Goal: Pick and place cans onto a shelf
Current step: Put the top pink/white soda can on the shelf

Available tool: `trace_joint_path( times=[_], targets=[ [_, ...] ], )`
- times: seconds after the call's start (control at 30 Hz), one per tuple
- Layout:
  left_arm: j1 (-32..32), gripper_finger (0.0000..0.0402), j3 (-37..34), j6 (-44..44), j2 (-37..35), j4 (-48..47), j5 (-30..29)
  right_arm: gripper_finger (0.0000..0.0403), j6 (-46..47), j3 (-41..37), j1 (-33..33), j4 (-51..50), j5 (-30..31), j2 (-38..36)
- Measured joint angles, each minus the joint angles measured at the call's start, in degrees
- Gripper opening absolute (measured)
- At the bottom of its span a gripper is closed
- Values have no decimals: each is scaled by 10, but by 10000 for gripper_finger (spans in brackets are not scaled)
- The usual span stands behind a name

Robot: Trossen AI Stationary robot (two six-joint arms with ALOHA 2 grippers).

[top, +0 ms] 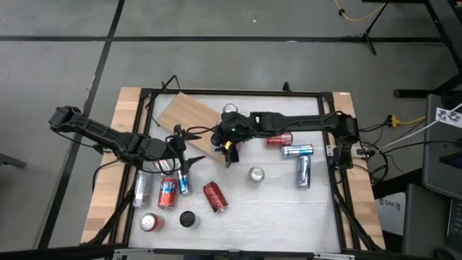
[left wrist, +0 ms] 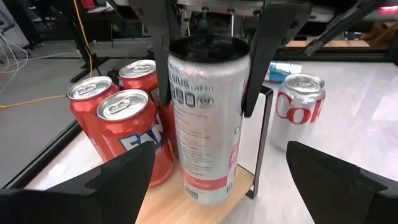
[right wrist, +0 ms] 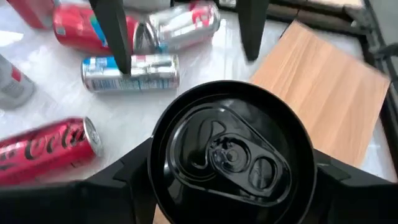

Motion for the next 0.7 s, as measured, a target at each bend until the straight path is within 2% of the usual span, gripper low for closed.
trace_joint_path(
  times=[0.7],
  targets=[
    [0,357,0,-29,1,11,0,257,-4,-33,0,16,5,0]
  ],
)
